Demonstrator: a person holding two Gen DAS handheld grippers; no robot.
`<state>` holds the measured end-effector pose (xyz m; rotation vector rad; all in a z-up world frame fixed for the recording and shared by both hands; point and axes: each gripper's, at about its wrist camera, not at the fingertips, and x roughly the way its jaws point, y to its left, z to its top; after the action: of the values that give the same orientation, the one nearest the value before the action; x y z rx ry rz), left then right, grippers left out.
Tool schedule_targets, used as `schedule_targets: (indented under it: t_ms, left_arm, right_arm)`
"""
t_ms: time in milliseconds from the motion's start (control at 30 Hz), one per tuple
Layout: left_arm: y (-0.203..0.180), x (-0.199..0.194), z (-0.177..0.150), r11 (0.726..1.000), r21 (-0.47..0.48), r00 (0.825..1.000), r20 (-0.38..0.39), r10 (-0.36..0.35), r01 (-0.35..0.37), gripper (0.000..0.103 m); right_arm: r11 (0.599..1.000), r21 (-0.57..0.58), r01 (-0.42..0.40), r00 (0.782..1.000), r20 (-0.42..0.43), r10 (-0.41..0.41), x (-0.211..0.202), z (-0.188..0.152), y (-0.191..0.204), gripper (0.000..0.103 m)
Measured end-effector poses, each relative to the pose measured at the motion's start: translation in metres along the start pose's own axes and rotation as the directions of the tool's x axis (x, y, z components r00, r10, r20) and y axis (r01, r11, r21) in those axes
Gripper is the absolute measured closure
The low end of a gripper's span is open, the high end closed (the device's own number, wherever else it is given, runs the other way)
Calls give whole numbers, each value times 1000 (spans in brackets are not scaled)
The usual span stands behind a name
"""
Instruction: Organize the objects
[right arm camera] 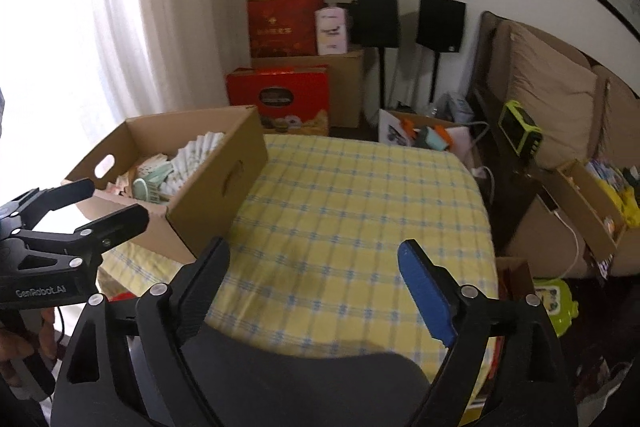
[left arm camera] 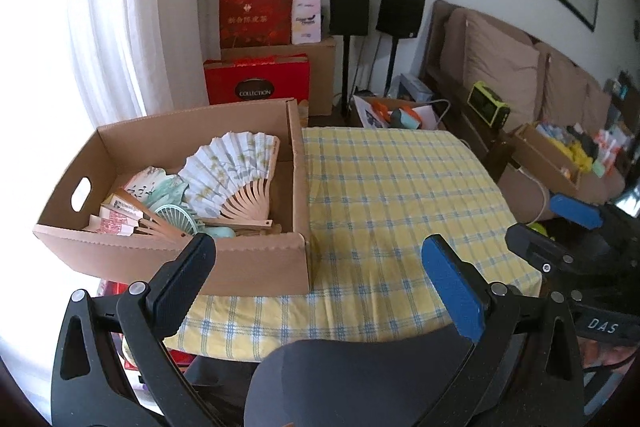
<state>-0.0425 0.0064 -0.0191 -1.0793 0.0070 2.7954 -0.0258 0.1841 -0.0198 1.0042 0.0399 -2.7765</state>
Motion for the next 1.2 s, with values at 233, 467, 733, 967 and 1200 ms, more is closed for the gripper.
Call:
schedule_targets:
  t_ms: [233, 467, 733, 967, 1200]
  left_arm:
    - [2, -24, -16, 997, -39, 995, 60, 75, -72, 0]
    - [14, -31, -24, 997, -60, 998, 30, 57, -55, 0]
    - [17, -33, -35, 997, -75, 999, 15, 32, -31, 0]
    - [21, -32, -35, 996, -66, 998, -7, 56, -56, 0]
    - [27, -34, -33, 994, -54, 996, -7, 94, -95, 0]
  right_arm:
    - [999, 25, 31, 999, 17, -32, -17, -14, -6, 11]
    - [995, 34, 90, 995, 35, -92, -32, -23, -4, 1]
    - [992, 44, 117, 993, 31, -118, -36, -27, 0, 1]
    - [990, 63, 127, 992, 17, -128, -32, -32, 0, 0]
    - [989, 79, 122, 992, 15, -124, -36, -28, -1, 0]
